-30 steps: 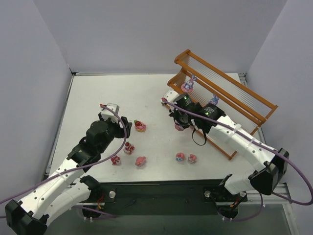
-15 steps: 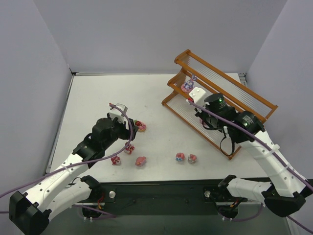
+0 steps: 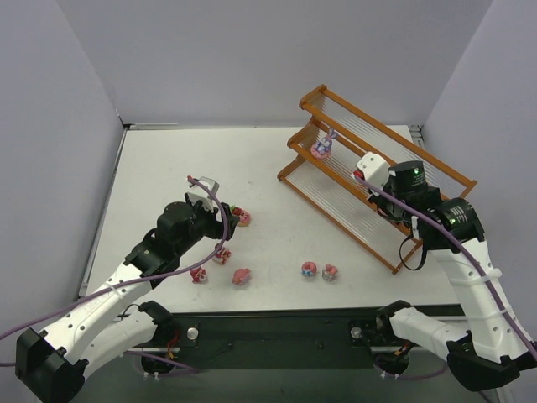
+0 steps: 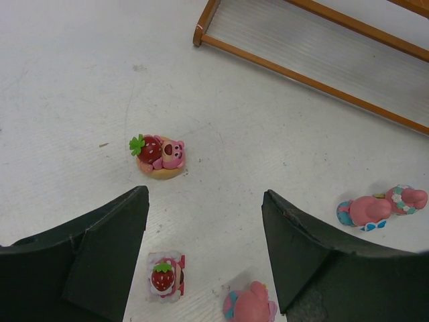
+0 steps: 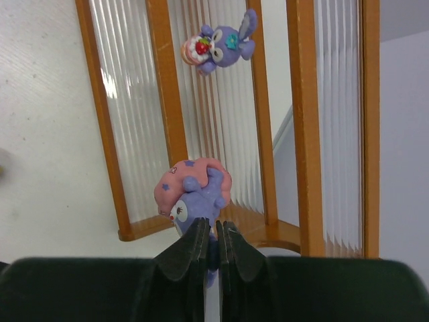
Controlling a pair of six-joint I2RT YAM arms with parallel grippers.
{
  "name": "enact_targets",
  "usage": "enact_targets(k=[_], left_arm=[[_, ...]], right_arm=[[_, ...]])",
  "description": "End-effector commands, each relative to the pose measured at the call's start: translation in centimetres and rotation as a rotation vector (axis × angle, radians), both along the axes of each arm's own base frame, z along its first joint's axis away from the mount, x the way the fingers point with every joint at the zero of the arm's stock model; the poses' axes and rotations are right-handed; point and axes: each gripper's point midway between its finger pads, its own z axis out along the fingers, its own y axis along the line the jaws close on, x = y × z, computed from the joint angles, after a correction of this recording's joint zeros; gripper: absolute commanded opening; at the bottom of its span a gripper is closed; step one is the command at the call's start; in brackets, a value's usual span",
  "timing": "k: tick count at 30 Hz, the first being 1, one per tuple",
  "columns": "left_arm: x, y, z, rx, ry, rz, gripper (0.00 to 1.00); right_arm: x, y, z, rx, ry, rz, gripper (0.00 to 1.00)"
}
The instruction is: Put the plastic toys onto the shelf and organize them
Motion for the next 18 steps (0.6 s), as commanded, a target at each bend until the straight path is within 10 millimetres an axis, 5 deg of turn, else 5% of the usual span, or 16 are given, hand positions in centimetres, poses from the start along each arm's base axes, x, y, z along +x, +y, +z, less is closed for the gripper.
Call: enact_targets(k=[1,18], left_arm=[[0.3,-0.4,2.3,-0.05,-0.064,-0.012,0.78],[0.5,-0.1,2.2,-0.048,-0.068,0.008,0.78]], right_arm=[[-0.5,-2.8,0.2,-0.119,0.036,-0.015,0.0],[0.0,-5.7,-3.4,-0.3,0.138,0.005,0.0]])
